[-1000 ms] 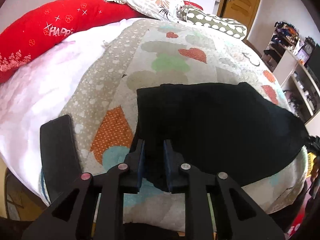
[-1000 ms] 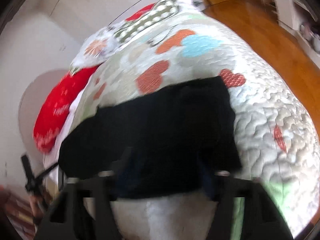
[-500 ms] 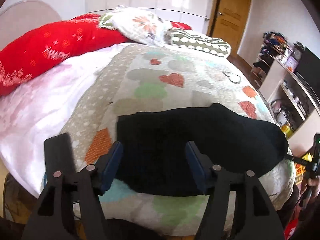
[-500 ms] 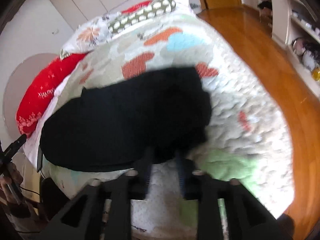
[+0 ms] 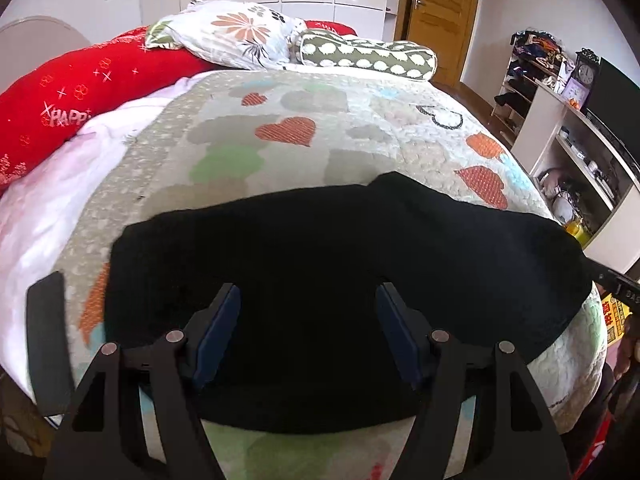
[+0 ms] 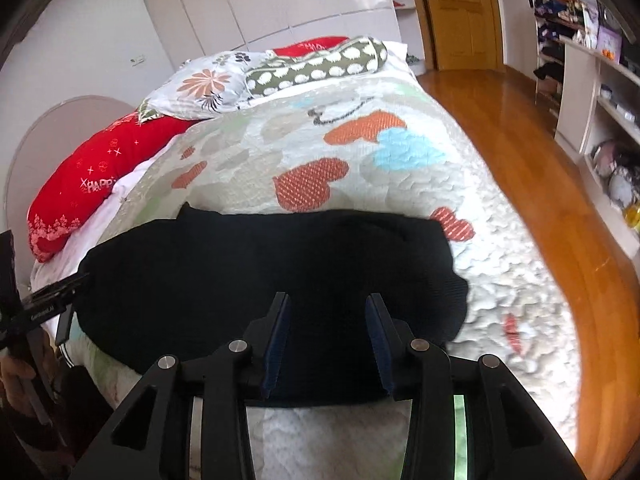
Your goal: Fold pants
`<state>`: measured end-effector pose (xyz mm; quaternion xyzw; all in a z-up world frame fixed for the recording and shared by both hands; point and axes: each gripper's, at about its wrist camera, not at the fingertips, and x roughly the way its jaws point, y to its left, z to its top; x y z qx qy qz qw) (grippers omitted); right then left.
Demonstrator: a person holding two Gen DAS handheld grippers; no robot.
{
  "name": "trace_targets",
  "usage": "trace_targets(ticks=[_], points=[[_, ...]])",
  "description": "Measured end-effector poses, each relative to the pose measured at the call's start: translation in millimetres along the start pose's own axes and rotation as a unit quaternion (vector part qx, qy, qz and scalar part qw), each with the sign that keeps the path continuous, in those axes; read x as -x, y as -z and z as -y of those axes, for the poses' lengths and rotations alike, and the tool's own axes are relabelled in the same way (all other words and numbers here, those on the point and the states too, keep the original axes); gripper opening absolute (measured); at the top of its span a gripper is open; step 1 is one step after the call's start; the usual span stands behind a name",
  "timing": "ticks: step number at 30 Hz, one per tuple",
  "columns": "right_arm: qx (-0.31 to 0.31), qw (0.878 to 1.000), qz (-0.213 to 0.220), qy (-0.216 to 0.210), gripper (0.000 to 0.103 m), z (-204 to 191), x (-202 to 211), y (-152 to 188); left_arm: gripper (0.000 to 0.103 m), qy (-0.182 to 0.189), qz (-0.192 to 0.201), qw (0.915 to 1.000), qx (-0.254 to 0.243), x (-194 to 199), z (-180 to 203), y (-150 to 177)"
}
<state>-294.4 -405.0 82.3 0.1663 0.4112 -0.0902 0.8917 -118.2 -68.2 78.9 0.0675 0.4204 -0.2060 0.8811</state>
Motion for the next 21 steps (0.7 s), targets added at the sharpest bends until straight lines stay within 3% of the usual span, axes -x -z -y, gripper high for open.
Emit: trace_targets(ticks=[10,12,21], points=[[-0.002,1.000,-0.024,0.008,0.041,15.8,-29.4,11.4,0.070,-0.002,-0.028,0.9995,0.010,-48.5,5.6,7.1],[0.000,1.000,-0.022,0.007,0.042,14.9,-28.3,11.7,0.074,-0.005,-0.030,0.9995,0.010,-56.0,6.3,10.6],[0.014,1.000,-0.008,-0.008,0.055,7.5,3.2,14.0,0.077,0.001,-0.016,0.9999,0.000,-40.1,16.7,8.3]])
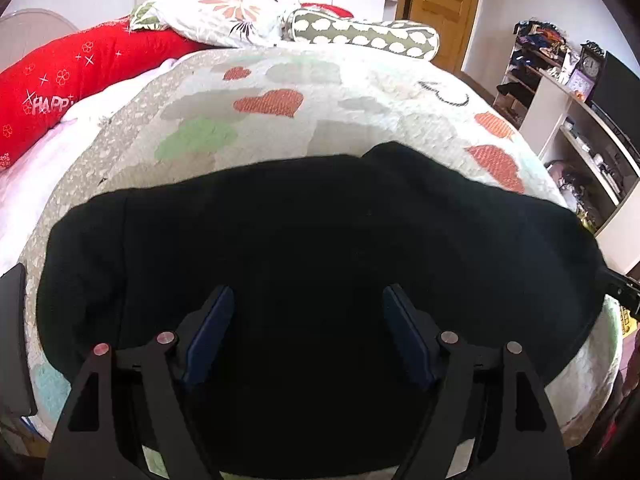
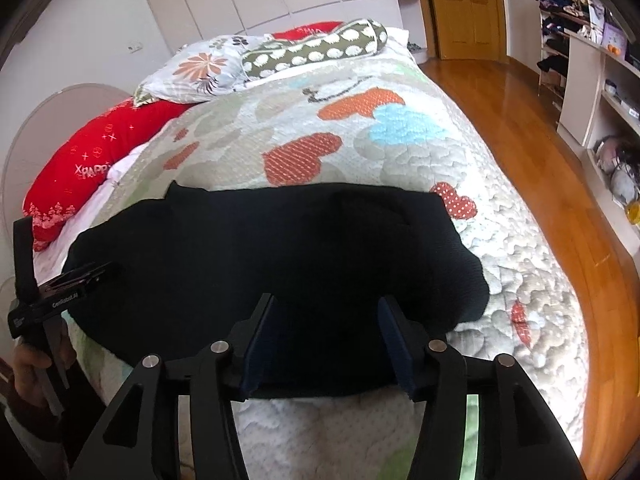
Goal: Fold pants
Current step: 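Grasp the folded pants edge with the right gripper and lift it toward the left gripper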
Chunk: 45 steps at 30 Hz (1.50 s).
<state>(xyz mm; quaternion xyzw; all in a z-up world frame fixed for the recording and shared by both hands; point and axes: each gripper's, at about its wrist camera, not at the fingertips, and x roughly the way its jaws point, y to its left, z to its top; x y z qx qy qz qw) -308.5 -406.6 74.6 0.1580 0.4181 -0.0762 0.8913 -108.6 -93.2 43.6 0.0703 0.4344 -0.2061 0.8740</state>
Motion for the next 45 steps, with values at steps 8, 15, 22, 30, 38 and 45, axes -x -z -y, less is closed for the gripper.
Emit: trace_targets(ticks=[8,15,22,30,38,45], points=[[-0.031,0.999,-0.004,-0.012,0.058,16.5,-6.9,10.0,0.078,0.028,-0.025,0.9992,-0.017,-7.9,19.8,2.3],[-0.055,0.998,0.009,-0.011,0.067,36.3,33.0,25.7,0.084,0.128,-0.019,0.9863,-0.102,3.3,89.5,-20.6],[-0.094,0.995,0.010,-0.024,0.069,59.5,27.2,34.7,0.084,0.195,-0.044,0.9582,-0.205,-18.9,185.8,-49.6],[-0.107,0.992,0.020,-0.060,0.074,59.7,-1.1,26.7,0.084,0.202,-0.090,0.9439,-0.245,-69.3,251.3,-65.1],[-0.128,0.986,0.058,-0.093,0.015,53.7,-13.7,13.1,0.084,0.202,-0.076,0.9565,-0.196,-55.7,216.0,-74.3],[-0.027,0.983,0.107,-0.144,0.015,-24.3,31.3,-32.2,0.084,0.165,-0.005,0.9840,-0.066,10.5,81.2,-84.0]])
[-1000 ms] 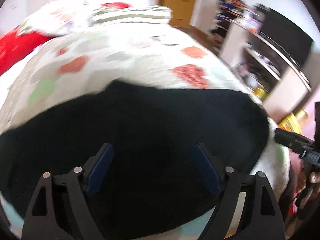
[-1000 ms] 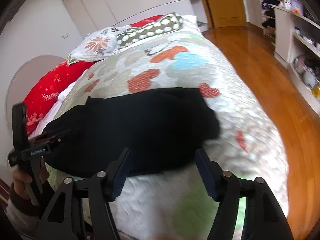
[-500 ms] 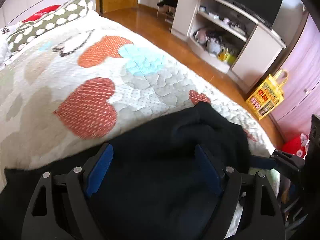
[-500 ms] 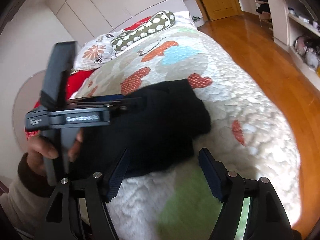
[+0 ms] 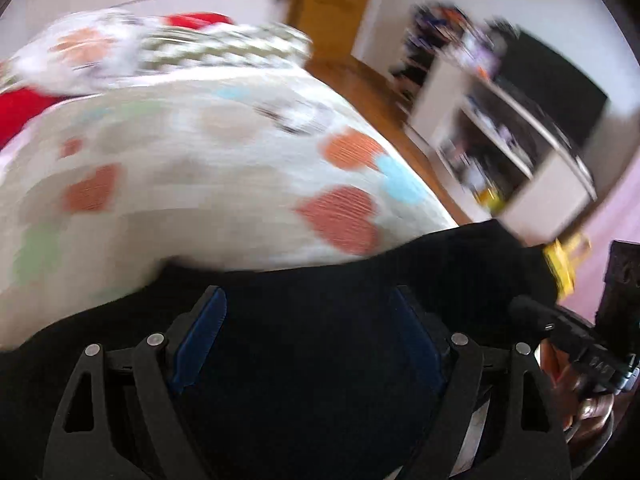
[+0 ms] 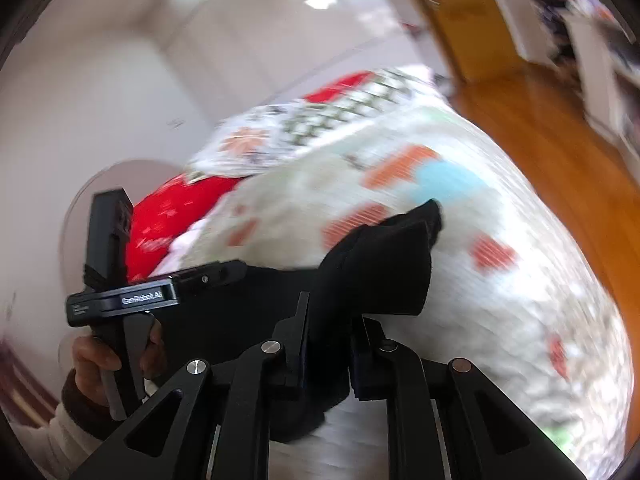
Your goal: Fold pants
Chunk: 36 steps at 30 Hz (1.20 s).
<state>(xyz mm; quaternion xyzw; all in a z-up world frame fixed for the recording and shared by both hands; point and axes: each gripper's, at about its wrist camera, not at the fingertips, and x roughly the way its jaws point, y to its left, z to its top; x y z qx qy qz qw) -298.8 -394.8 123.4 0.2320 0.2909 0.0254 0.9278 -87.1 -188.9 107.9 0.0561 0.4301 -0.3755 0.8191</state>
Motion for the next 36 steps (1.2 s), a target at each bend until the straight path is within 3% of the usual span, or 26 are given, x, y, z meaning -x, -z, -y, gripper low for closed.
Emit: trace_targets(ticks=[4,6,9,10,12,15,18,22,26,32,33,34,36], points=[[0.075,0.996,-0.030,-0.049,0.014,-72.3,-44.4,-5.7,0.084,-0.033,0.043,0.9949,0.085,57.1,-67.2,23.1],[0.090,0.990,-0.067,-0.079,0.018,-97.8,-79.6,4.8,0.084,-0.046,0.058,0.9889,0.129,75.0,-97.8,34.9],[0.080,0.977,-0.180,-0.083,0.045,-120.6,-148.1,35.5,0.084,-0.067,0.056,0.9834,0.159,82.3,-123.3,54.4],[0.070,0.973,-0.202,-0.092,0.047,-123.0,-153.9,41.5,0.084,-0.072,0.051,0.9824,0.165,82.0,-128.4,60.0],[0.070,0.973,-0.191,-0.109,0.047,-121.7,-140.3,43.7,0.084,-0.076,0.035,0.9817,0.171,77.3,-135.1,69.7],[0.074,0.981,-0.155,-0.094,0.052,-105.0,-108.9,31.7,0.084,-0.073,0.026,0.9839,0.161,74.5,-132.4,78.0],[0.067,0.990,-0.120,-0.042,0.058,-76.8,-82.8,18.6,0.084,-0.065,0.020,0.9871,0.145,64.0,-116.9,78.3],[0.061,0.990,-0.125,0.040,0.059,-50.2,-83.2,19.6,0.084,-0.058,0.000,0.9901,0.127,38.3,-93.1,75.5],[0.068,0.989,-0.130,0.028,0.059,-55.9,-83.0,33.6,0.084,-0.083,-0.013,0.9913,0.101,22.4,-71.8,77.2],[0.066,0.988,-0.141,0.022,0.059,-53.6,-92.7,39.5,0.084,-0.076,-0.008,0.9955,0.056,11.3,-47.0,69.0],[0.064,0.988,-0.139,0.021,0.059,-52.7,-91.6,39.2,0.077,-0.072,-0.014,0.9961,0.048,5.6,-44.6,67.2],[0.060,0.989,-0.136,0.021,0.058,-51.2,-89.7,38.2,0.056,-0.067,-0.025,0.9966,0.040,-1.6,-41.9,65.8],[0.056,0.990,-0.130,0.022,0.058,-48.9,-84.9,35.7,0.030,-0.065,-0.046,0.9964,0.030,-15.4,-37.4,63.0]])
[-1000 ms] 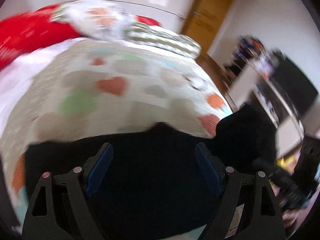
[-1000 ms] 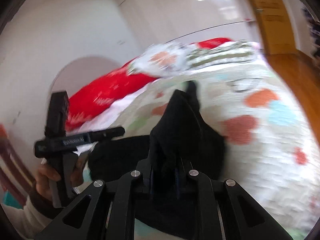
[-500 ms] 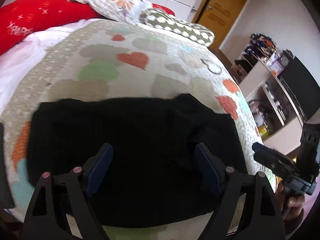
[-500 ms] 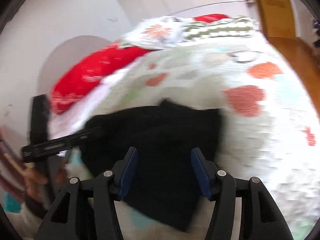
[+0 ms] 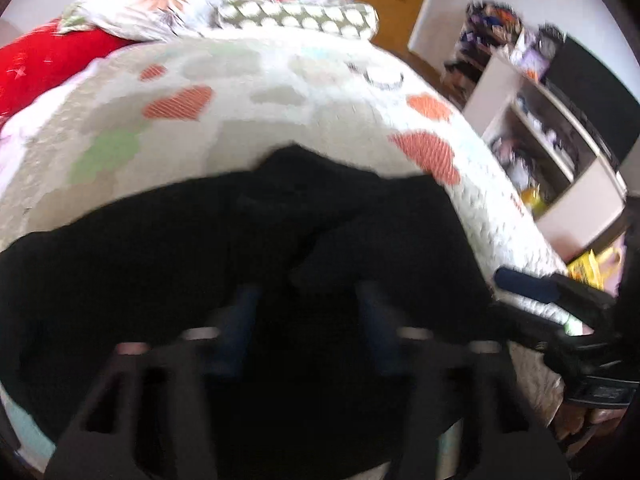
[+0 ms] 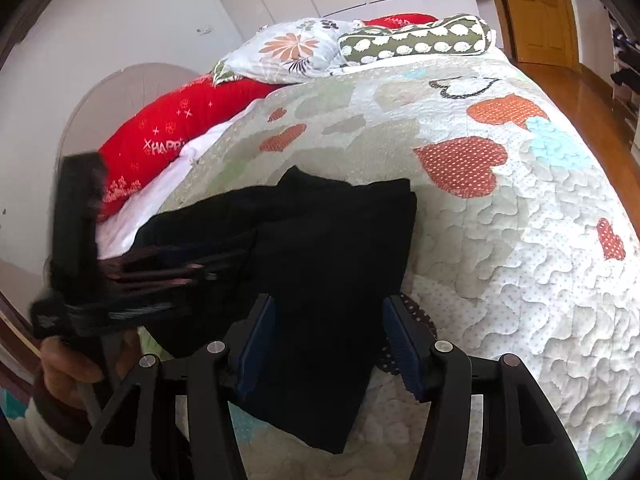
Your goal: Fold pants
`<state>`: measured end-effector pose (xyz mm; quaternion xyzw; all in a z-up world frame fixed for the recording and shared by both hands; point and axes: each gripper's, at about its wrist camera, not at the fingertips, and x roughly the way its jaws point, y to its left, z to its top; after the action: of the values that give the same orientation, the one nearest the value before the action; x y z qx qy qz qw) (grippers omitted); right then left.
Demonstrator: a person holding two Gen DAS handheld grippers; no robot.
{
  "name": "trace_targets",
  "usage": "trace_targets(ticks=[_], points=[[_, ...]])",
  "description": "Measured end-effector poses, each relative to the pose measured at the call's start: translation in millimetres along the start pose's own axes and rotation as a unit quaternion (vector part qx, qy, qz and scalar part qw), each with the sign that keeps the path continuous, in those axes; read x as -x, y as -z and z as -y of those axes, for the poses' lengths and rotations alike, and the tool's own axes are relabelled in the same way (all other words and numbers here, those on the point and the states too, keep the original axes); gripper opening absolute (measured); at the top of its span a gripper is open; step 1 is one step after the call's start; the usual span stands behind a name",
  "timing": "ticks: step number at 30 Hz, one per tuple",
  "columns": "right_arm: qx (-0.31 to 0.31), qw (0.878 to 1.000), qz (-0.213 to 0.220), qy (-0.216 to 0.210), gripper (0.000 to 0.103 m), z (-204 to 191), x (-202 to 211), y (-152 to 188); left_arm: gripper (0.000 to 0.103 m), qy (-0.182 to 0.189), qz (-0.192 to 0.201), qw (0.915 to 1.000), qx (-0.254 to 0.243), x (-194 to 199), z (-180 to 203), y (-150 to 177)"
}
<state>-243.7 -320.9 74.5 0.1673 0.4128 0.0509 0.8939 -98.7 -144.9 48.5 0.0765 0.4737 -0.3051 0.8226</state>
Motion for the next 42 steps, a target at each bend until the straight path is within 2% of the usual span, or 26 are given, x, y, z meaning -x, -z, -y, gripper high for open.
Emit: trace_targets(ticks=[1,4,9,12,14,18,19,21,24,27,31,32,36,42], points=[[0.000,1.000,0.002,0.001,0.058,0.9,3.6,-0.2,0.019,0.002,0.003,1.0000,-0.002,0.0,1.3,-1.6],[0.006,1.000,0.012,0.000,0.058,-1.9,11.9,-4.0,0.009,0.016,0.014,0.9998,-0.004,11.4,0.8,-8.9],[0.021,0.999,0.020,-0.016,0.058,-15.4,9.1,-11.8,0.009,0.009,0.053,0.9986,0.006,37.8,-7.1,-18.2],[0.031,0.999,0.005,-0.022,0.058,-21.9,-7.9,-12.4,0.009,-0.021,0.041,0.9988,0.013,25.2,-14.2,-10.9],[0.036,0.999,-0.019,-0.013,0.058,-24.9,-25.1,-9.8,0.009,-0.031,0.023,0.9988,0.029,10.7,-22.9,-4.0],[0.060,0.998,-0.033,0.012,0.058,-31.9,-35.0,-3.4,0.017,-0.024,0.024,0.9984,0.044,15.8,-31.3,4.1],[0.066,0.997,-0.029,0.019,0.058,-33.6,-33.0,-3.6,0.027,-0.028,0.028,0.9982,0.046,19.7,-32.6,3.9],[0.068,0.997,-0.019,0.019,0.058,-35.1,-27.7,-5.4,0.039,-0.045,0.043,0.9967,0.052,29.3,-35.9,3.5],[0.078,0.997,-0.006,0.005,0.058,-42.6,-23.4,-10.0,0.040,-0.044,0.051,0.9962,0.056,32.9,-38.7,2.6],[0.105,0.994,-0.009,0.011,0.055,-52.9,-32.6,-10.0,0.040,-0.067,0.037,0.9959,0.050,19.1,-37.0,3.2],[0.112,0.992,-0.047,0.037,0.051,-53.1,-65.4,-3.0,0.041,-0.063,0.030,0.9952,0.069,5.6,-41.3,8.2],[0.111,0.992,-0.044,0.037,0.051,-52.7,-65.7,-1.2,0.042,-0.059,0.032,0.9951,0.072,7.6,-42.1,8.9],[0.096,0.995,-0.033,0.020,0.052,-51.6,-52.6,-3.9,0.058,-0.073,0.038,0.9938,0.074,21.6,-45.6,13.1],[0.099,0.995,-0.013,0.021,0.052,-60.3,-38.4,-10.3,0.067,-0.092,0.060,0.9909,0.077,43.6,-49.4,17.4]])
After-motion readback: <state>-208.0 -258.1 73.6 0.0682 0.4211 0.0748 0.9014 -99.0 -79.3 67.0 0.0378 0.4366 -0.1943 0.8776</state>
